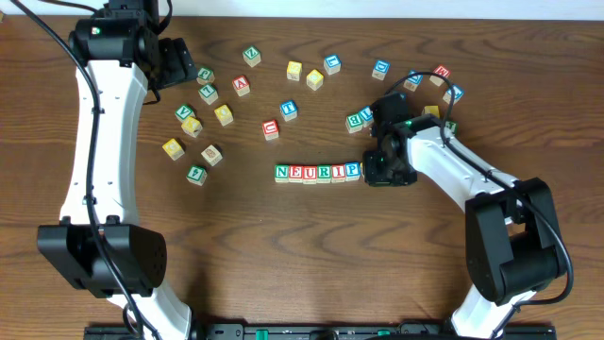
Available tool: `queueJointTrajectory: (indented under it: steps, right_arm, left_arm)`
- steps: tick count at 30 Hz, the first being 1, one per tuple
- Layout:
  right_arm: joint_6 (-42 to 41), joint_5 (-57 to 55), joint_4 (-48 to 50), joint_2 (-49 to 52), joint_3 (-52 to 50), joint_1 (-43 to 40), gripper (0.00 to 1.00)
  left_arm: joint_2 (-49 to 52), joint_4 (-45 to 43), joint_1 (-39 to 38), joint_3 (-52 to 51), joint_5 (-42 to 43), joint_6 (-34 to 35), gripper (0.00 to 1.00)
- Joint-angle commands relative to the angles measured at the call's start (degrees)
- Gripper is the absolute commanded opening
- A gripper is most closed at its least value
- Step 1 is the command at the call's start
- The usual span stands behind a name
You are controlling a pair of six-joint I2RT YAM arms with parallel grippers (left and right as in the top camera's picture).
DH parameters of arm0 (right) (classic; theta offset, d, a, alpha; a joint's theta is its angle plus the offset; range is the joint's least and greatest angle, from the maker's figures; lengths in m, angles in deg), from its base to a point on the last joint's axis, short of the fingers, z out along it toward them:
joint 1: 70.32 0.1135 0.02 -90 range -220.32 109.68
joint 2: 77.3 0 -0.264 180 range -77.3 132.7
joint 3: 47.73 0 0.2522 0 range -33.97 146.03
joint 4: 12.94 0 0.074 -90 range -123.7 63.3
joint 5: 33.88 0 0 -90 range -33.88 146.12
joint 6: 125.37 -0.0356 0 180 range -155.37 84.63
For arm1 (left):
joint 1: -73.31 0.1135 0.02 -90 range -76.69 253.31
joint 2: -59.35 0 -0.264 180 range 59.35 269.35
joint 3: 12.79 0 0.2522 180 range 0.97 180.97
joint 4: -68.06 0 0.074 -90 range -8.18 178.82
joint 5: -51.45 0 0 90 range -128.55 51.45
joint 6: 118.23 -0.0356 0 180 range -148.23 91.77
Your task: Spell out NEURIPS
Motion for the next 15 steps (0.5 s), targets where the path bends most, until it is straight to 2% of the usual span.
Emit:
queueJointTrajectory:
  steps: [1, 8, 15]
  right_arm:
    - [-0.35, -1.27, -1.70, -0.85, 0.61, -0.26, 0.16]
    - [-0.39, -1.38, -5.66, -1.46, 3.56, -3.58, 0.16]
    - [-0.98, -2.93, -0.70, -1.38, 2.32, -5.25, 0.17]
  left_arm:
    - [-0.72, 0.35, 0.22, 0.68, -0.37, -0.35, 0.98]
    - [-0.72, 0.35, 0.22, 0.68, -0.35, -0.35, 0.97]
    - [-0.72, 0.35, 0.22, 0.68, -0.35, -0.35, 0.98]
